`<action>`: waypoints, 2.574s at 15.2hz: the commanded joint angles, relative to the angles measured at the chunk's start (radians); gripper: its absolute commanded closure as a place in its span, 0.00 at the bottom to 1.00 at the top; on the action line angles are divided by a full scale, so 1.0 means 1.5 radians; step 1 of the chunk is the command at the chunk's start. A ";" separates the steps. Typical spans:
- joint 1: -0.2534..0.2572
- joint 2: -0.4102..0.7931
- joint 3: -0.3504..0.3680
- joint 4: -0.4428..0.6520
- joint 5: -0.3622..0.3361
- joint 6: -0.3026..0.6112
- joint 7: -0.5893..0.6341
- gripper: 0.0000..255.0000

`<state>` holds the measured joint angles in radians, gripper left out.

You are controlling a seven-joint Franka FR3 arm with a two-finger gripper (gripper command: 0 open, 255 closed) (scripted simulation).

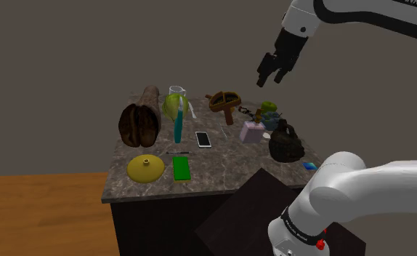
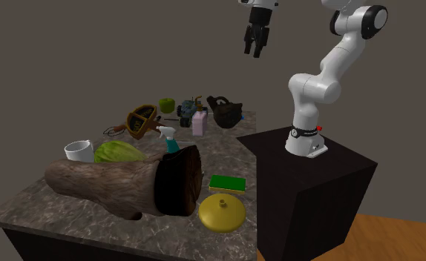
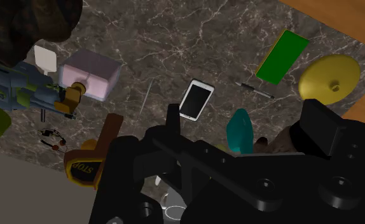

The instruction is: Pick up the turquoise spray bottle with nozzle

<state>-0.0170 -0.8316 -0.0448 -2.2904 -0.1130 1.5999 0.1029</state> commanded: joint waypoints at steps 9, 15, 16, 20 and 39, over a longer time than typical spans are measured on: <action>0.003 0.167 0.023 0.012 0.009 0.138 0.055 0.00; 0.004 0.311 0.038 0.059 0.008 0.221 0.093 0.00; 0.004 0.336 0.040 0.070 0.008 0.233 0.099 0.00; 0.004 0.437 0.048 0.123 0.003 0.272 0.124 0.00; 0.015 0.777 0.053 0.347 -0.022 0.362 0.193 0.00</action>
<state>0.0043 0.3258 0.0345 -1.7630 -0.1438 2.1269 0.3880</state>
